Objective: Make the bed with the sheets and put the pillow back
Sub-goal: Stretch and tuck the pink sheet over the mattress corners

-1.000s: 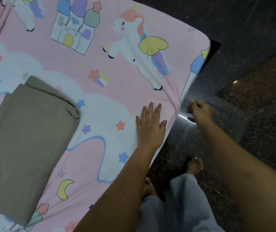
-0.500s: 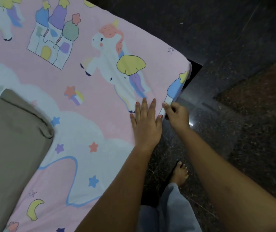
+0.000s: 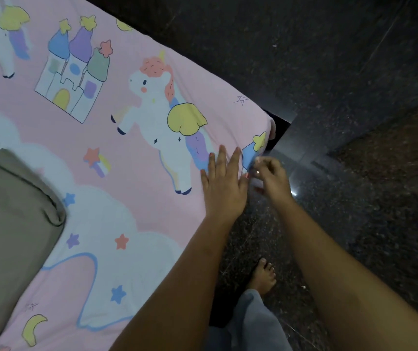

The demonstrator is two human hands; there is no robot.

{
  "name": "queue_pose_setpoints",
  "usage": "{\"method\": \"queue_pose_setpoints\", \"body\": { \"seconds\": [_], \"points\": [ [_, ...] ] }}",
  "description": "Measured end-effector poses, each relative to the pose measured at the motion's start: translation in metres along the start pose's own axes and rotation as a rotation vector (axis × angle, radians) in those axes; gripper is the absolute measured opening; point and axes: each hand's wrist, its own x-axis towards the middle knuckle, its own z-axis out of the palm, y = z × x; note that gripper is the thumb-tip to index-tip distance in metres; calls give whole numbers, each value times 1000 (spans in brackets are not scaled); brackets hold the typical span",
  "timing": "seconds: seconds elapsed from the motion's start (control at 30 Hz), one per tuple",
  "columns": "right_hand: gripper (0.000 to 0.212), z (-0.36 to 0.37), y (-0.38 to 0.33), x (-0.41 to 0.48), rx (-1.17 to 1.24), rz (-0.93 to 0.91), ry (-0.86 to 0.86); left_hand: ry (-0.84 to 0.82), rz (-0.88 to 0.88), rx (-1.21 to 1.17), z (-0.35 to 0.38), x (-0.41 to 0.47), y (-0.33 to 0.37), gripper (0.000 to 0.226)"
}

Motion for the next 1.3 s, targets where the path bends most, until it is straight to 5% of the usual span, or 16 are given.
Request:
{"method": "queue_pose_setpoints", "body": {
  "seconds": [0.43, 0.53, 0.63, 0.77, 0.93, 1.1, 1.3],
  "points": [
    [29, -3, -48, 48, -287, -178, 50, 46, -70, -82, 7, 19, 40, 54],
    [8, -5, -52, 50, -133, -131, 54, 72, -77, -191, 5, 24, 42, 53],
    [35, -5, -50, 51, -35, -27, 69, 122, -80, -272, 6, 26, 42, 52],
    [21, -1, -50, 56, -75, -42, 109, 247, -80, -338, 3, 32, 43, 48],
    [32, 0, -55, 62, -376, -141, 115, 388, -275, -417, -9, 48, 53, 35],
    [26, 2, -68, 66, -730, -139, 75, 294, -522, -403, -25, 71, 56, 26],
    [25, -10, -69, 61, -962, -279, 172, 203, -425, -371, -35, 74, 56, 21]
  ]
}}
